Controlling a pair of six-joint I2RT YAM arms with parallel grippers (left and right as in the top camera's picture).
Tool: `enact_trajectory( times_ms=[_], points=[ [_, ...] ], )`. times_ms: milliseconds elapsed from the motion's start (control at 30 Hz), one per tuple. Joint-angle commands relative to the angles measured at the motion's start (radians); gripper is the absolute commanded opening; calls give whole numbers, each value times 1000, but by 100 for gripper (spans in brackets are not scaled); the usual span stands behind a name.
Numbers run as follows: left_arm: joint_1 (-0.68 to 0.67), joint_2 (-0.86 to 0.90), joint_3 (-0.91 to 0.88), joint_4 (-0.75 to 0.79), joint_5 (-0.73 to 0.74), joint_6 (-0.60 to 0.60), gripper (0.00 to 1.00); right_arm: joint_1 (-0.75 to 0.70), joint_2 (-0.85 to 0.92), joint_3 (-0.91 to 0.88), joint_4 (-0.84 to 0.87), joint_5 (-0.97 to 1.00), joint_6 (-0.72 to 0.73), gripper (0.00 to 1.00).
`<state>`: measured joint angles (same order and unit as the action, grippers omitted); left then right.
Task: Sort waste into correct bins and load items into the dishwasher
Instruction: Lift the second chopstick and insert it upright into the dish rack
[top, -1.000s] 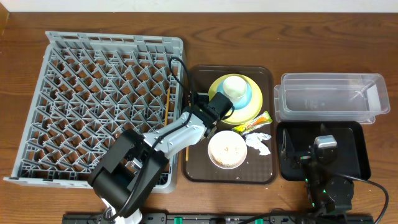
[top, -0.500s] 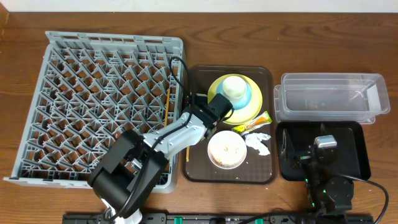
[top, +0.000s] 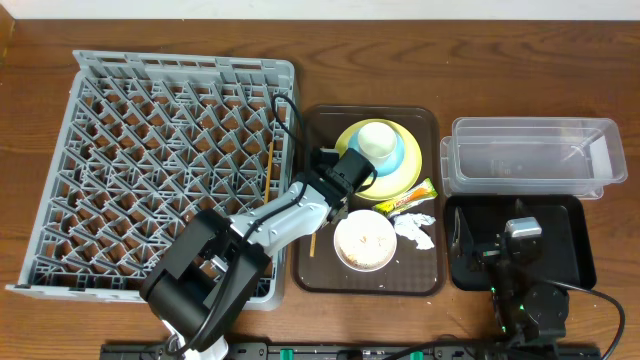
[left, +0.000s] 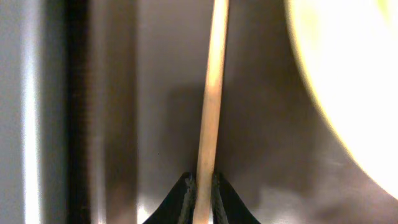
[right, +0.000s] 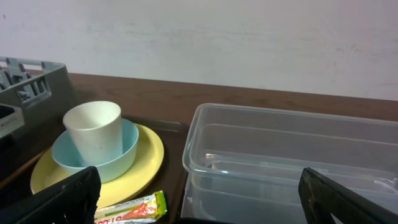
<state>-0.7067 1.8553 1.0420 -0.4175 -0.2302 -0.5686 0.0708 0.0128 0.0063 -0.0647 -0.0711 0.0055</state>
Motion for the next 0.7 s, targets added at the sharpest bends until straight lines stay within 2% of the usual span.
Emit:
enact_trajectory(
  times_ms=[0,133,200,467,500,567,667],
  points=[
    [3,35,-39,-2,138,7,13,6,0,-1,-5,0,-10,99],
    [3,35,-39,5,133,7,13,6,0,-1,-5,0,-10,99],
    [3,35,-39,5,133,11,8,6,0,-1,-5,0,-10,99],
    [3,13,-21,13,80,45,8,6,0,-1,-5,0,-10,99],
    [4,8,-18,13,80,44,10,6,0,-1,-4,0,-10,99],
    [3,5,-17,11,80,45,22,6,0,-1,-5,0,-10,99],
    [3,14,-27,-3,81,43,24,6,0,-1,-5,0,-10,99]
  ],
)
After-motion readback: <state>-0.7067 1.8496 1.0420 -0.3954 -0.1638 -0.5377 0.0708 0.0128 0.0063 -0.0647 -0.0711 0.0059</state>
